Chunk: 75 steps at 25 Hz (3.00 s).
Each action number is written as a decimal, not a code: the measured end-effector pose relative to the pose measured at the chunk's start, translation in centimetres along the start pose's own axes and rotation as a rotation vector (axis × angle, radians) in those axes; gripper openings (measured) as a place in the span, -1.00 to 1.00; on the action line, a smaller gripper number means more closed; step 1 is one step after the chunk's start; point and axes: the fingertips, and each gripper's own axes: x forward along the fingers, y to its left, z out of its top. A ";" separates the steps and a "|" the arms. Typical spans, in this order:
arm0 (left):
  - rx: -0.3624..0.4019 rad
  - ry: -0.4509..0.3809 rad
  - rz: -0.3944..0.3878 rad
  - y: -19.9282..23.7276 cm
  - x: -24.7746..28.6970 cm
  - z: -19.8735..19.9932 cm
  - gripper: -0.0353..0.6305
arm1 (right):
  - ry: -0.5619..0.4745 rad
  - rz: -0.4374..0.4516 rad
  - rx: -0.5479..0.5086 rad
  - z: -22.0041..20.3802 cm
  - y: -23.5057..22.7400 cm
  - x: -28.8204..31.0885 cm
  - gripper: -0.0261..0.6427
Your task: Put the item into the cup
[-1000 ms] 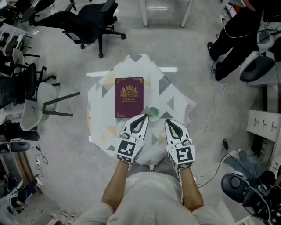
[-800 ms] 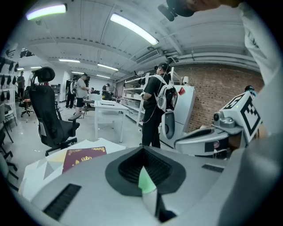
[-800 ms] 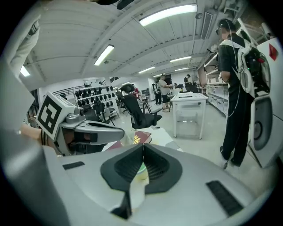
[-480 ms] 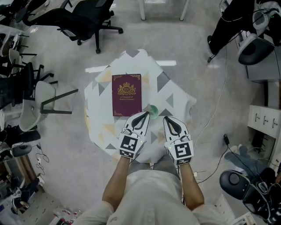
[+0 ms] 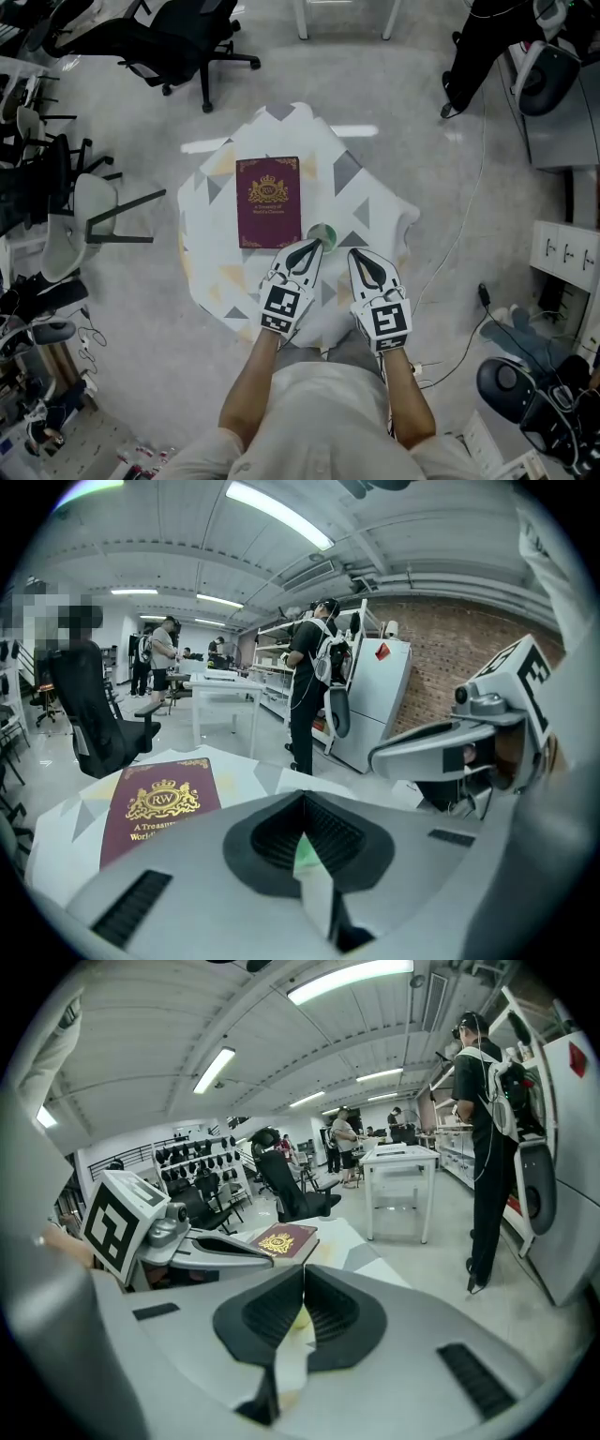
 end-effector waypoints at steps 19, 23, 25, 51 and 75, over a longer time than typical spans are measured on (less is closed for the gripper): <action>0.021 0.113 -0.006 -0.5 1.9 -2.8 -0.86 | -0.004 -0.015 0.006 -0.2 0.2 -0.5 -0.89; 0.023 0.130 -0.002 -0.4 2.0 -3.1 -0.86 | -0.011 -0.014 0.014 -0.2 0.5 -0.7 -0.89; 0.022 0.141 0.002 -0.4 2.1 -3.3 -0.86 | -0.014 -0.017 0.016 -0.2 0.6 -0.8 -0.89; 0.065 0.065 0.049 -1.2 -1.5 0.0 -0.63 | -0.072 -0.071 -0.024 1.5 1.4 -4.8 -0.89; 0.141 -0.322 0.033 -5.8 -15.2 12.7 -0.62 | -0.272 -0.091 -0.164 10.3 6.6 -12.7 -0.88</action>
